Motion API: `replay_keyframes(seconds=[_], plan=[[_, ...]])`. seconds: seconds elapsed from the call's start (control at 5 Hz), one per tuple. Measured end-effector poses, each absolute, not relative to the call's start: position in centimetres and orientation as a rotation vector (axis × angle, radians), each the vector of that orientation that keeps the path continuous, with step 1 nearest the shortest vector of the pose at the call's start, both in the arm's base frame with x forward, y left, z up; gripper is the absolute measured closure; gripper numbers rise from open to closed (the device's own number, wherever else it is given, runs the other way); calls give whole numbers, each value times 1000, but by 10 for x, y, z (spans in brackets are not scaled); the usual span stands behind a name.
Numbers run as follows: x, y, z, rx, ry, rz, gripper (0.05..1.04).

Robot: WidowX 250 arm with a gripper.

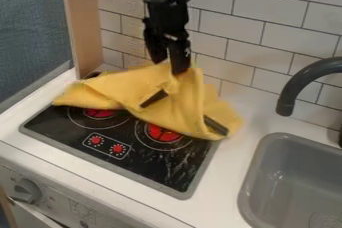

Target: Fold the cloth from the bottom to the top

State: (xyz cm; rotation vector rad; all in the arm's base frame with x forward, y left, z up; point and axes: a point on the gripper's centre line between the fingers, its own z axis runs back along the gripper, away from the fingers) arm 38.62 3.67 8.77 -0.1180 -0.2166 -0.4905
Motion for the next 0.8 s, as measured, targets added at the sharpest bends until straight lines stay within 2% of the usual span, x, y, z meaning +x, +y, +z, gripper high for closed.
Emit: replay_keyframes(seconds=[0.2,0.4,0.8], plan=[[378,36,109,-103,-233,-504,83],[370,41,117,-104,-238,-486,83],[365,50,114,-78,-213,-483,83]])
